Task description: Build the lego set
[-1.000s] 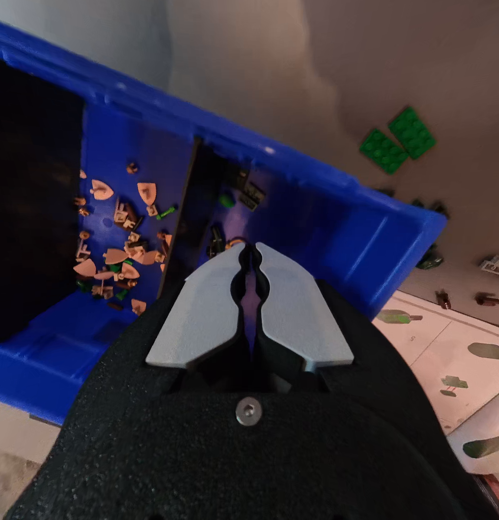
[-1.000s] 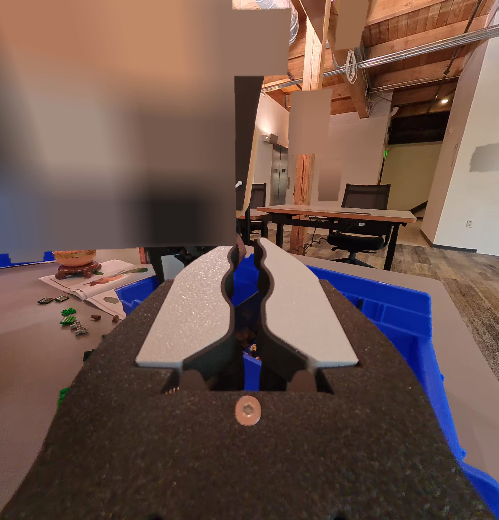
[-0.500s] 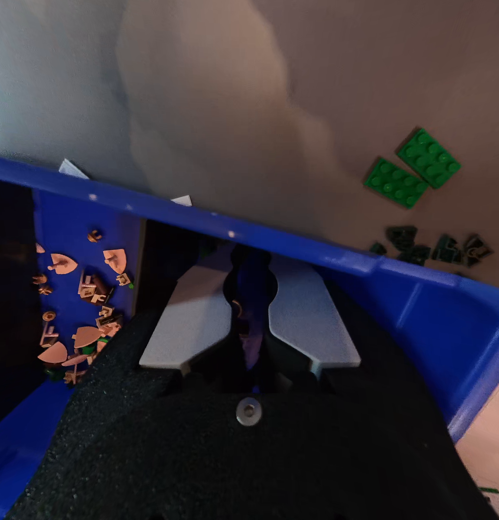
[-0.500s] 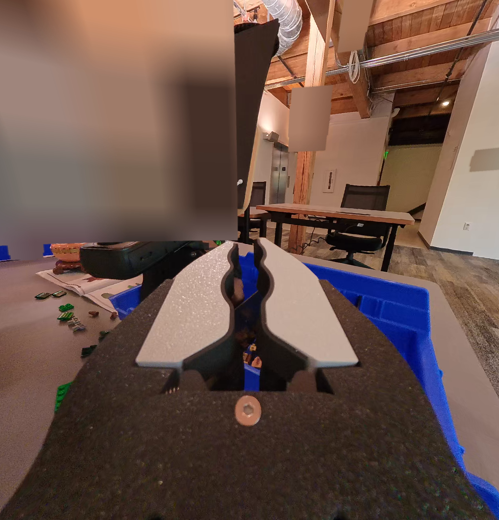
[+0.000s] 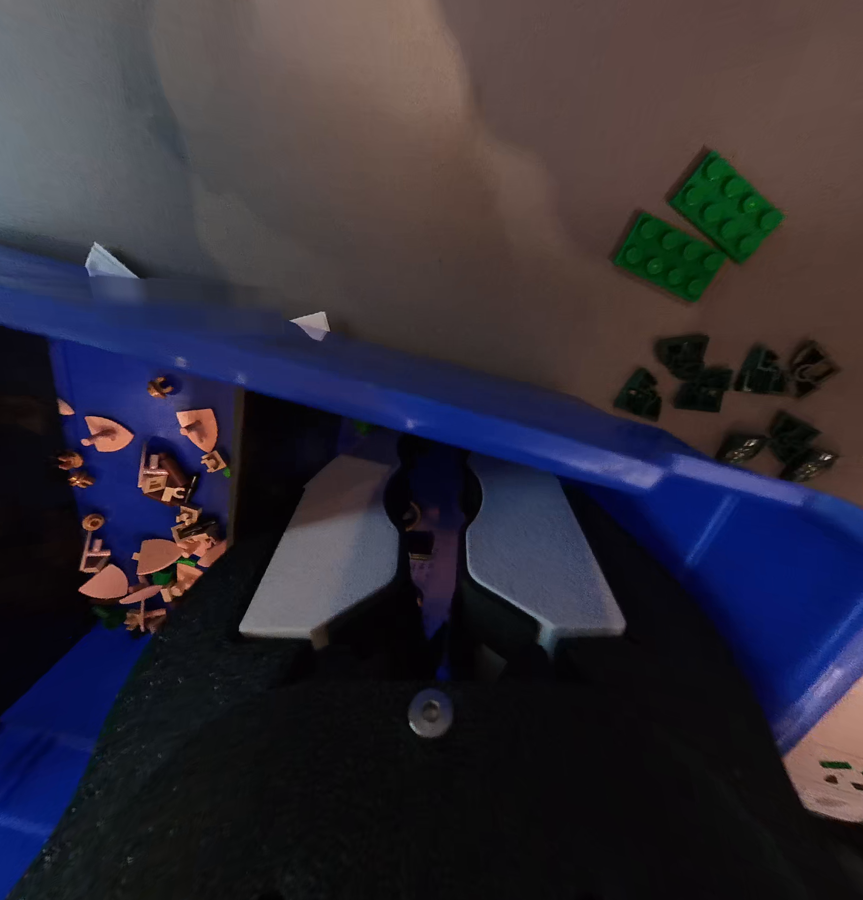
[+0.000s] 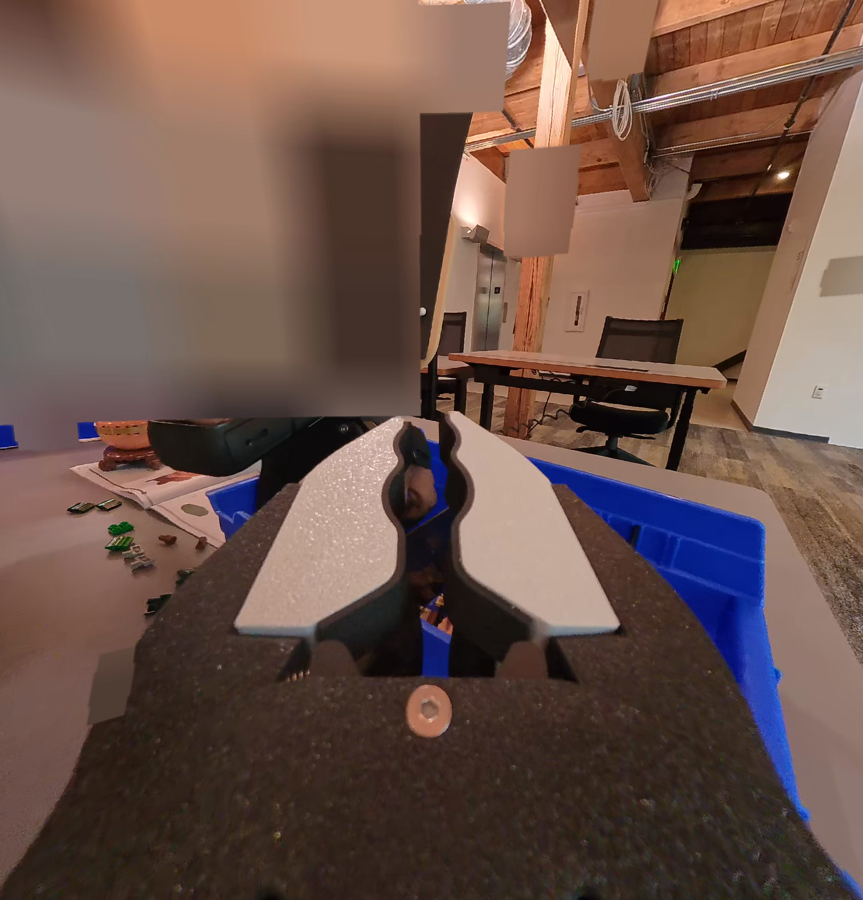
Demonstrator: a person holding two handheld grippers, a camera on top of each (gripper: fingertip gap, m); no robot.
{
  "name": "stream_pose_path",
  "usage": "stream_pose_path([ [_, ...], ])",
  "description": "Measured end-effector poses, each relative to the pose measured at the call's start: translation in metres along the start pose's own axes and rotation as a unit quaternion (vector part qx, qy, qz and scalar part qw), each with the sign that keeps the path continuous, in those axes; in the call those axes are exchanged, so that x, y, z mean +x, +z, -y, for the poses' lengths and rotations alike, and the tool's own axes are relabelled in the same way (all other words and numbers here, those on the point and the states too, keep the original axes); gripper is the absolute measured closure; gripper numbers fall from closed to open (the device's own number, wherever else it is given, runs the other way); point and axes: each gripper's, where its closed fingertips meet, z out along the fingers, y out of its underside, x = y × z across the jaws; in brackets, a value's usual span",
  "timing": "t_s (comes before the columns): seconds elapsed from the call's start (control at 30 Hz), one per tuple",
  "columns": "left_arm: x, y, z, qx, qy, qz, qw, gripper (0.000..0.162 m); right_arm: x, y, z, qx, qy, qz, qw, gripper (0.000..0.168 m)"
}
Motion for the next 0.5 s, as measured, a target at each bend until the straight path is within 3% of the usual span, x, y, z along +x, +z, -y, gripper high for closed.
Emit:
stream_pose_path([
  [0.27, -0.002, 0.006, 0.003, 0.046, 0.01, 0.021, 0.999, 0.153, -0.005, 0.007, -0.001, 0.001, -0.004, 0.013, 1.0, 0.158],
  [0.5, -0.004, -0.006, -0.004, 0.033, 0.006, 0.01, 0.999, 0.162, -0.006, 0.006, 0.002, 0.002, -0.01, 0.013, 1.0, 0.157],
])
